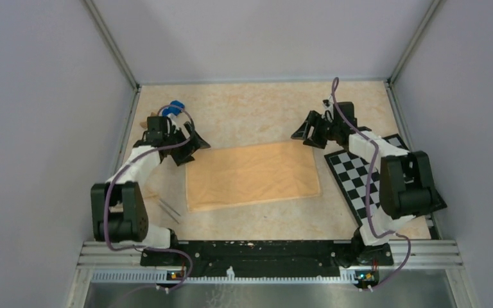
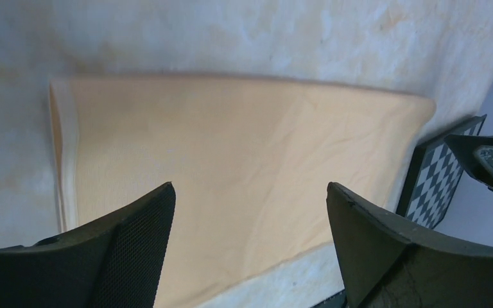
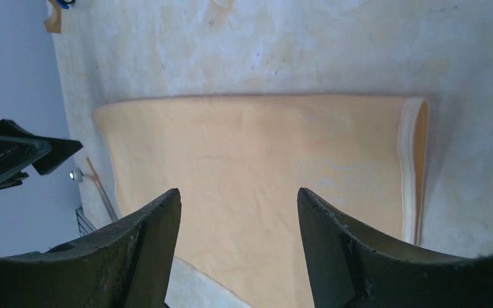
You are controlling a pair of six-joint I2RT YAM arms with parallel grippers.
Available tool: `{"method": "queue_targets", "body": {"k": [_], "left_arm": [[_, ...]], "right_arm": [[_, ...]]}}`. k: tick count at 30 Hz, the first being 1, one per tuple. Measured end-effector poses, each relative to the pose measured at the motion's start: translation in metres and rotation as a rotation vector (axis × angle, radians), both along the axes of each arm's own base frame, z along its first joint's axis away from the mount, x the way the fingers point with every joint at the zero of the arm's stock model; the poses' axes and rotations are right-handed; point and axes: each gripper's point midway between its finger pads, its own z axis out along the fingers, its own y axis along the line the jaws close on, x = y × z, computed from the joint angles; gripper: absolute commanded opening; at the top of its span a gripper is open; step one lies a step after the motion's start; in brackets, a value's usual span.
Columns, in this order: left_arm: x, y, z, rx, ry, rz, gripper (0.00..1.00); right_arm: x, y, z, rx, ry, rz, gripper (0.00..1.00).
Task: Fold the napkin into a case and place the utensils inside
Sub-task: Smooth out the rectangle-folded napkin at the center of the board.
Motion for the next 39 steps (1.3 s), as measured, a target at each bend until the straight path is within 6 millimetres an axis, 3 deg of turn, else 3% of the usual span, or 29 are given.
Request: {"method": "queue_targets", "body": {"k": [3, 8, 11, 18, 22, 28, 31, 35, 39], "left_arm": [[0.042, -0.002, -0.014, -0.017, -0.002, -0.040, 0.92], [0.070, 0.008, -0.042, -0.020, 0.018, -0.040, 0.92], [0.072, 0.019, -0.064, -0.006, 0.064, -0.016, 0.92], [0.079, 0.035, -0.060, 0.048, 0.038, -0.002, 0.96], [0.076, 0.036, -0.043, 0.072, 0.003, -0.016, 0.97], [0.080, 0.030, -0.013, 0.051, -0.080, -0.041, 0.99], [0.079, 0.030, -0.024, 0.047, -0.045, -0.034, 0.99], [0.070, 0.040, -0.067, 0.076, 0.094, 0.009, 0.98], [0.074, 0.051, -0.066, 0.129, 0.099, 0.039, 0.98]], "right_arm": [[0.023, 0.010, -0.020, 0.033, 0.029, 0.024, 0.66], [0.040, 0.011, -0.056, 0.050, 0.089, 0.030, 0.66], [0.048, 0.002, -0.071, 0.049, 0.115, 0.017, 0.66], [0.063, -0.015, -0.071, -0.044, 0.066, 0.003, 0.66], [0.062, -0.017, -0.067, -0.098, 0.071, 0.012, 0.67], [0.057, 0.002, -0.034, -0.053, 0.012, 0.051, 0.67], [0.053, 0.008, -0.031, -0.013, 0.004, 0.065, 0.67], [0.036, 0.003, -0.055, -0.014, 0.071, 0.059, 0.66], [0.029, -0.007, -0.073, -0.087, 0.106, 0.058, 0.66]]}}
